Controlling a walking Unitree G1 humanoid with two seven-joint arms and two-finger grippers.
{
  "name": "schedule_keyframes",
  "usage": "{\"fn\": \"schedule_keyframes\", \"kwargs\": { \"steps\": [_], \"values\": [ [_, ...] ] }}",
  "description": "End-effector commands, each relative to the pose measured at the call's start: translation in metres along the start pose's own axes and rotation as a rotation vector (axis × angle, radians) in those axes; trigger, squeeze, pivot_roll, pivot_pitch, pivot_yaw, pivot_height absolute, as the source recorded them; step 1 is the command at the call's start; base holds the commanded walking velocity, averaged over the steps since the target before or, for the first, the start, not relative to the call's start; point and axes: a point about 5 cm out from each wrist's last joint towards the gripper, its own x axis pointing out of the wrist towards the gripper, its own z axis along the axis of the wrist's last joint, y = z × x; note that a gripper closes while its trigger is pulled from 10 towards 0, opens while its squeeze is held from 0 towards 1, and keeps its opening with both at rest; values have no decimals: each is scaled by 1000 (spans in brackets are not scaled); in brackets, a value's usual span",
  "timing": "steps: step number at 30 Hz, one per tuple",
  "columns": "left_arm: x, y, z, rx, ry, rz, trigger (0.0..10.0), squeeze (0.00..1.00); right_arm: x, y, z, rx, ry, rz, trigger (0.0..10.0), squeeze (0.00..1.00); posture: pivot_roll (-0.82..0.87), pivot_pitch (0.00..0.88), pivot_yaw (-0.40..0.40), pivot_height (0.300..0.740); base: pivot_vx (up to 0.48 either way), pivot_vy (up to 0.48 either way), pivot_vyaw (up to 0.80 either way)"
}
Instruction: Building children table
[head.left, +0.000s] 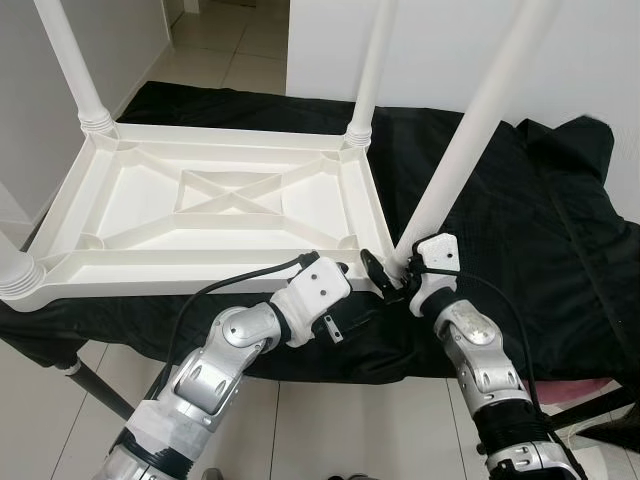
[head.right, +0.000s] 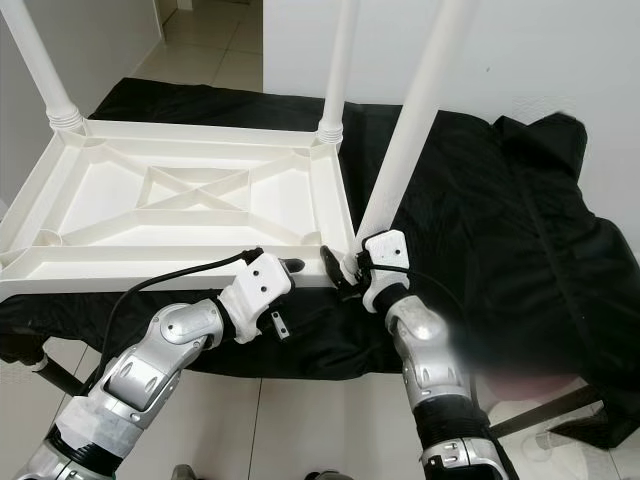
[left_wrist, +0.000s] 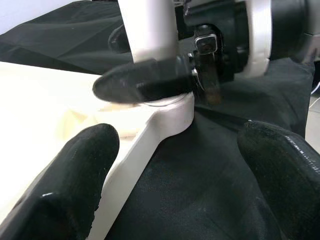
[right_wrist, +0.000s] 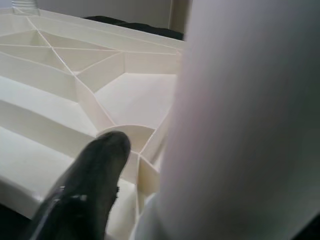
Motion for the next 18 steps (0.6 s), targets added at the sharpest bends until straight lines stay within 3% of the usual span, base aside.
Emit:
{"fn": "schedule_keyframes", "kwargs": {
  "steps": [1, 12, 13, 15, 16, 18],
  "values": [
    [1, -2, -1, 13, 8, -8, 10000, 0, -1, -2, -4, -2, 6, 20, 0, 0, 8, 79, -78, 740, 0, 0, 0],
    [0, -3, -1, 10, 10, -10, 10000, 0, -6, -11, -8, 14, 16, -7, 0, 0, 4, 90, -74, 740, 0, 0, 0],
    [0, -2, -1, 9, 10, -10, 10000, 0, -6, -11, -9, 23, 17, -23, 7882, 0, 3, 90, -73, 740, 0, 0, 0],
    [0, -2, -1, 9, 11, -11, 10000, 0, -6, -11, -9, 29, 19, -34, 7882, 0, 3, 90, -73, 740, 0, 0, 0],
    [0, -3, -1, 9, 10, -11, 10000, 0, -6, -11, -8, 56, 13, -51, 10000, 0, 4, 92, -74, 740, 0, 0, 0],
    [0, -3, -1, 11, 11, -12, 10000, 0, -5, -10, -7, 106, 6, -89, 10000, 0, 4, 92, -72, 740, 0, 0, 0]
  ]
}}
